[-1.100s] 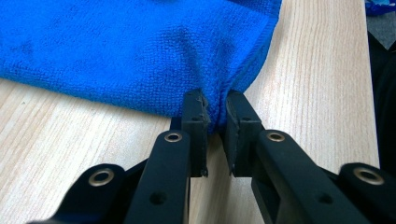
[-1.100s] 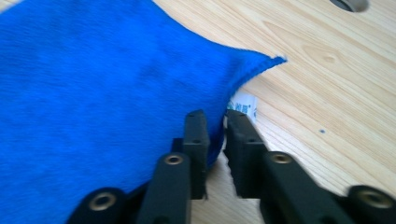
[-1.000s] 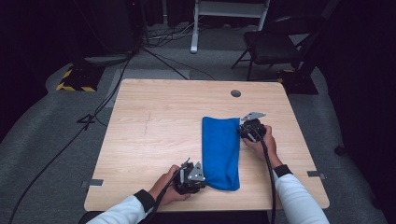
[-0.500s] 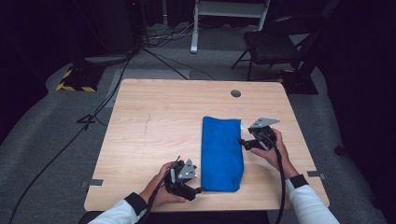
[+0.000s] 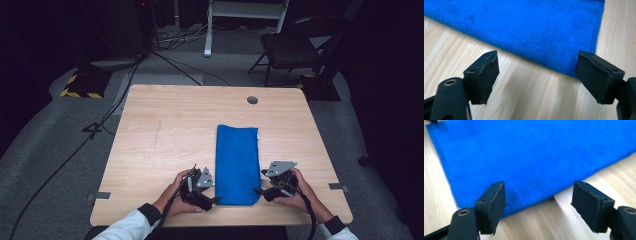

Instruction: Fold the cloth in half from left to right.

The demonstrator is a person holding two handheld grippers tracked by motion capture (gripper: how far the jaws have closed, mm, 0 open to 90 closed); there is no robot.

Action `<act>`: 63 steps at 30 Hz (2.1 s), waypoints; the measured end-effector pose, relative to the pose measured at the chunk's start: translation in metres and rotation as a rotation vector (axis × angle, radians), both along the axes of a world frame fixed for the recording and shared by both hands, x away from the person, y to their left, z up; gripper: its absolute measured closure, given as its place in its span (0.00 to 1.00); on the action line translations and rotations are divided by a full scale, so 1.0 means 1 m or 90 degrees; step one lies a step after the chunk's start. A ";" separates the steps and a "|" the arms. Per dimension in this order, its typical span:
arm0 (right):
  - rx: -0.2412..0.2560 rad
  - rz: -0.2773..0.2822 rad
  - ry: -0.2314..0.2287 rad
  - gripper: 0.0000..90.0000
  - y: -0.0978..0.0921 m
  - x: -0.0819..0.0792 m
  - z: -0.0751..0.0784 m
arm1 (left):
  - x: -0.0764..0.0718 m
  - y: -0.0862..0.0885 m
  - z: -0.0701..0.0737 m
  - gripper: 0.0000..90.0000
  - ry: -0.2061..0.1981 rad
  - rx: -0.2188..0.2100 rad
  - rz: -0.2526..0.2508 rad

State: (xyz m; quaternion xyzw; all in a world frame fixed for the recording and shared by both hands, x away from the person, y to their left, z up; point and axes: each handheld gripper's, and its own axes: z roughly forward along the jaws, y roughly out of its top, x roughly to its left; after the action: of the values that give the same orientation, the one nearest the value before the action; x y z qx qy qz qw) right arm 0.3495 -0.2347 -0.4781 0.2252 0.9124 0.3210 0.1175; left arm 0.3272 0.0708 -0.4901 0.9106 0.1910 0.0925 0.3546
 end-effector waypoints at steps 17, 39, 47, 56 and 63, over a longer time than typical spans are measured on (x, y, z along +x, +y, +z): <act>0.007 -0.021 -0.009 0.32 -0.013 -0.018 -0.012 | -0.009 0.011 -0.006 0.22 0.021 0.025 -0.016; 0.044 0.112 -0.008 0.37 0.006 -0.044 -0.005 | -0.015 -0.012 -0.001 0.30 0.009 0.013 -0.107; 0.031 0.116 0.006 0.40 0.006 -0.039 -0.014 | -0.007 -0.016 -0.002 0.46 0.013 0.013 -0.113; 0.050 0.097 0.003 0.74 0.005 -0.025 -0.014 | 0.009 -0.008 -0.001 0.83 0.036 0.001 -0.099; 0.038 0.098 -0.013 0.92 0.015 -0.012 -0.013 | 0.013 0.002 0.002 0.88 0.043 0.005 -0.085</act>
State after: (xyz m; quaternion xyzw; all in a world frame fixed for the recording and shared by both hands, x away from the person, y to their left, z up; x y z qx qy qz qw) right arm 0.3377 -0.2200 -0.4915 0.1547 0.9157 0.3586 0.0948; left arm 0.3399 0.0728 -0.4883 0.9252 0.1415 0.0389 0.3501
